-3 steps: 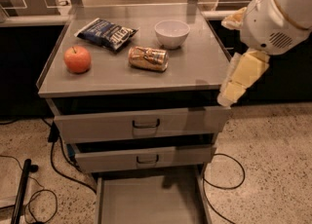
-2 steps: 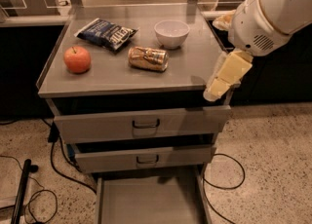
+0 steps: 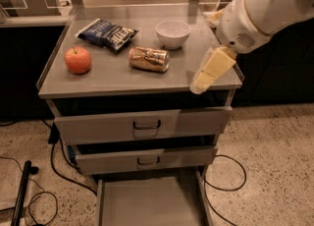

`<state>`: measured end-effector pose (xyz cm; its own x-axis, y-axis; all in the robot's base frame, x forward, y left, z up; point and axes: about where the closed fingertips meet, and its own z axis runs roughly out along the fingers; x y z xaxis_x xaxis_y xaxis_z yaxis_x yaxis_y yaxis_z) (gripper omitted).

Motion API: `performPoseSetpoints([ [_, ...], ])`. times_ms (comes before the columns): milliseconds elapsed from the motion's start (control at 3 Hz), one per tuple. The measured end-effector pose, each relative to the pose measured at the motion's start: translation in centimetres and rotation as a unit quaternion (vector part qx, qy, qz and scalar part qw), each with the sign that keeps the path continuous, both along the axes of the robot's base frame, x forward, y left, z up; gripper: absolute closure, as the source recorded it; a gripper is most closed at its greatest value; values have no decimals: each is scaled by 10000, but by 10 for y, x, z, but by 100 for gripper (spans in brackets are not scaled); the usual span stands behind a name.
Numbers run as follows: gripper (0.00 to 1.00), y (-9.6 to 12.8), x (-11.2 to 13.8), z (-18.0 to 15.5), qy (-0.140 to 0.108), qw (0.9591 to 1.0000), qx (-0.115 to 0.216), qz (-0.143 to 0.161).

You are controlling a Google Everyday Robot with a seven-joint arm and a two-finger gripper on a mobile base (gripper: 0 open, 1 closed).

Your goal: Place orange can into bottom drawer

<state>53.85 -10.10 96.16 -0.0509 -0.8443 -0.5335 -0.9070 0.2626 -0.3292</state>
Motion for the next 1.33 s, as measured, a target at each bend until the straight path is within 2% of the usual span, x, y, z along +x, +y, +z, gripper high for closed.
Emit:
performPoseSetpoints([
  [333, 0, 22, 21, -10, 0, 9995, 193, 250],
  [667, 0, 54, 50, -29, 126, 9982, 349, 467],
  [1333, 0, 99, 91, -71, 372, 9968, 385, 586],
])
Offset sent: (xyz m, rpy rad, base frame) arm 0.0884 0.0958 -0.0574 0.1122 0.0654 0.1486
